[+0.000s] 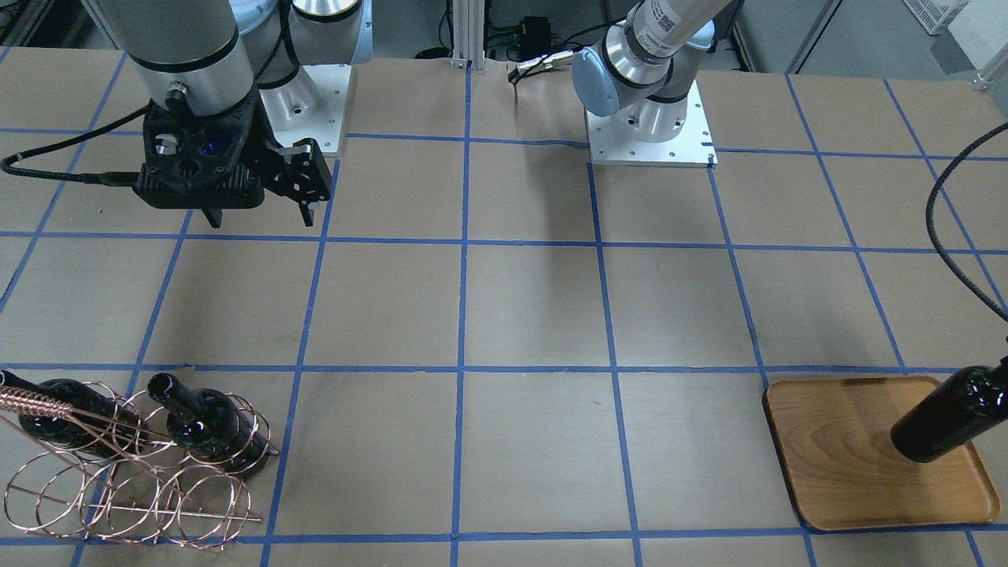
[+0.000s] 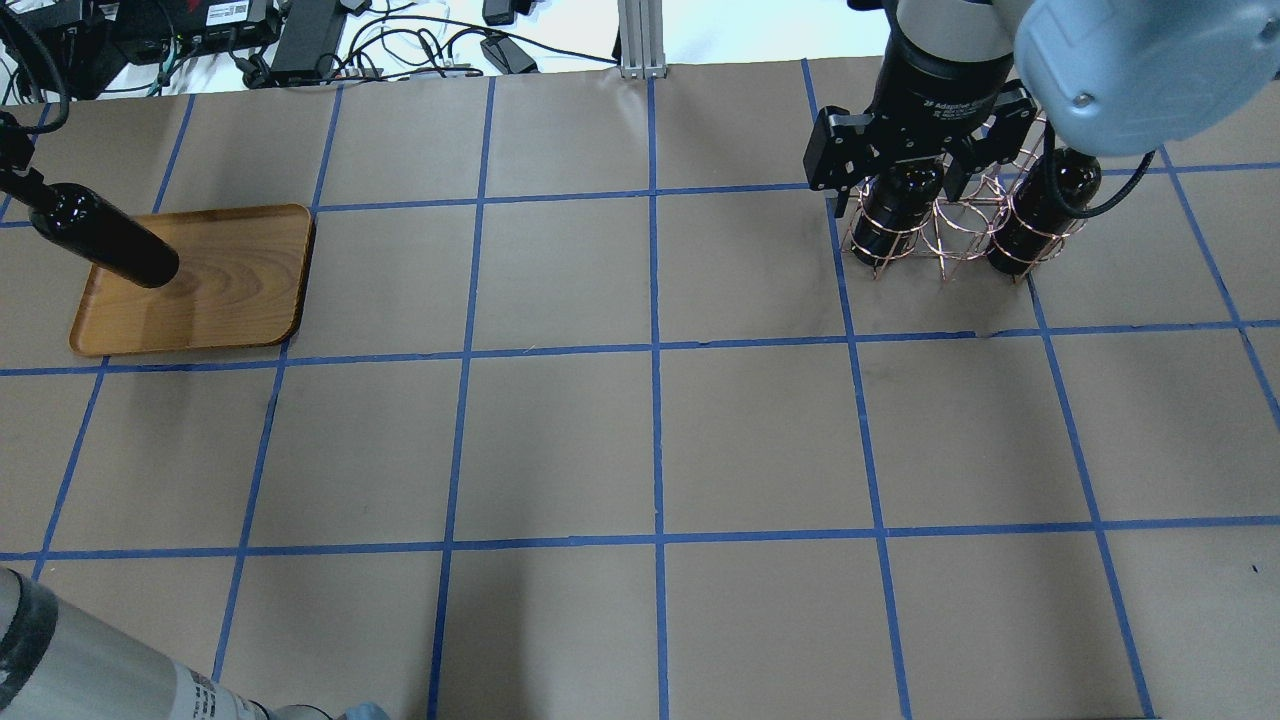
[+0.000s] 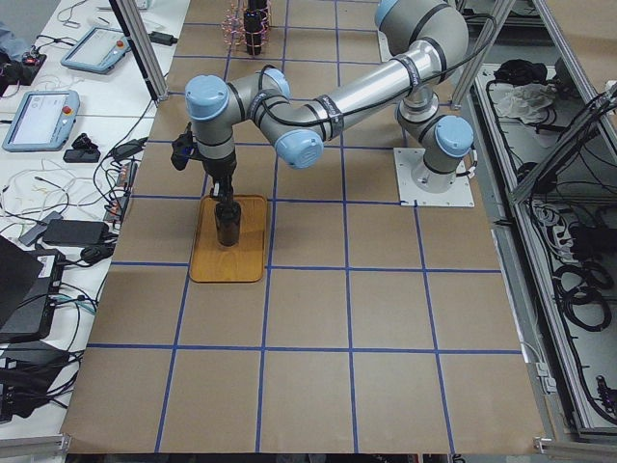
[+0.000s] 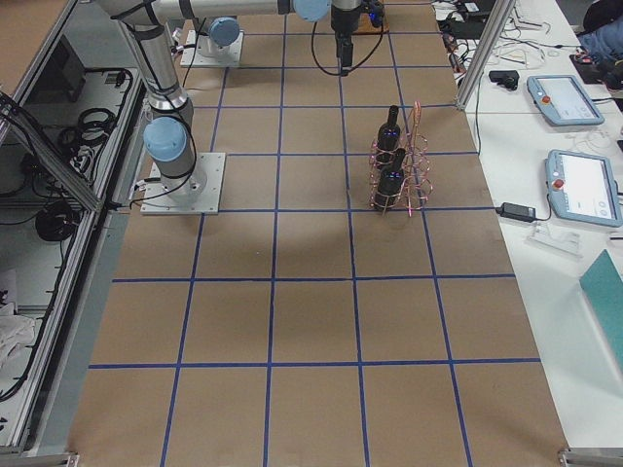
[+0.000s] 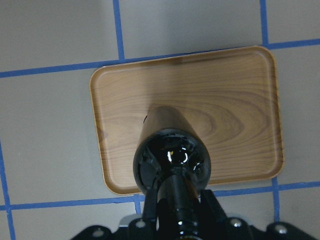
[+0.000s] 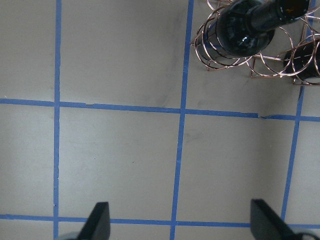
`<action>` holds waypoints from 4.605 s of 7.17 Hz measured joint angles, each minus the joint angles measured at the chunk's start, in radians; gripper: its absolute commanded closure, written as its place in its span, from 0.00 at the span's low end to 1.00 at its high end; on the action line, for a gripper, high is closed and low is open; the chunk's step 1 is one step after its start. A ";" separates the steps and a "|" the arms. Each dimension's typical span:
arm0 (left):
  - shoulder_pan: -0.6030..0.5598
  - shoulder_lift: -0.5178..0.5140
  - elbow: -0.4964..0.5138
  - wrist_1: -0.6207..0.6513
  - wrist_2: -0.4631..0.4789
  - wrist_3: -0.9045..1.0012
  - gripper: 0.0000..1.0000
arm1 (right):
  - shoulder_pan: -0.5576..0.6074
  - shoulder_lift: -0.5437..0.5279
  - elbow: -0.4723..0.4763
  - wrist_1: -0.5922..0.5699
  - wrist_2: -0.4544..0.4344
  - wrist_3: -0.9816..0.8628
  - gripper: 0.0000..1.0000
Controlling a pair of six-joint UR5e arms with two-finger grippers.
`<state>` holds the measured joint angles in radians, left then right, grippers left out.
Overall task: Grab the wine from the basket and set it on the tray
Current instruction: 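Lower the bottle onto the wooden tray with the left gripper, then open the left gripper and raise it away from the tray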
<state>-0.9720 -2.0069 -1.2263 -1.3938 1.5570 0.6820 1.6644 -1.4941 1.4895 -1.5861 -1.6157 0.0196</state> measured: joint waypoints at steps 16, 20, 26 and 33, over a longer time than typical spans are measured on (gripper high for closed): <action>-0.152 0.153 -0.067 -0.128 -0.012 -0.063 0.08 | 0.001 0.000 0.001 0.000 0.001 -0.008 0.00; -0.434 0.306 -0.170 -0.178 -0.014 -0.388 0.00 | 0.001 0.000 0.000 0.000 0.007 -0.008 0.00; -0.610 0.419 -0.241 -0.213 -0.009 -0.463 0.00 | 0.001 -0.001 0.001 0.002 0.001 -0.006 0.00; -0.613 0.441 -0.259 -0.214 -0.005 -0.528 0.00 | 0.002 -0.002 0.001 0.002 -0.001 -0.003 0.00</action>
<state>-1.5846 -1.5658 -1.4853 -1.6076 1.5521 0.1539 1.6659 -1.4956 1.4903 -1.5846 -1.6163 0.0168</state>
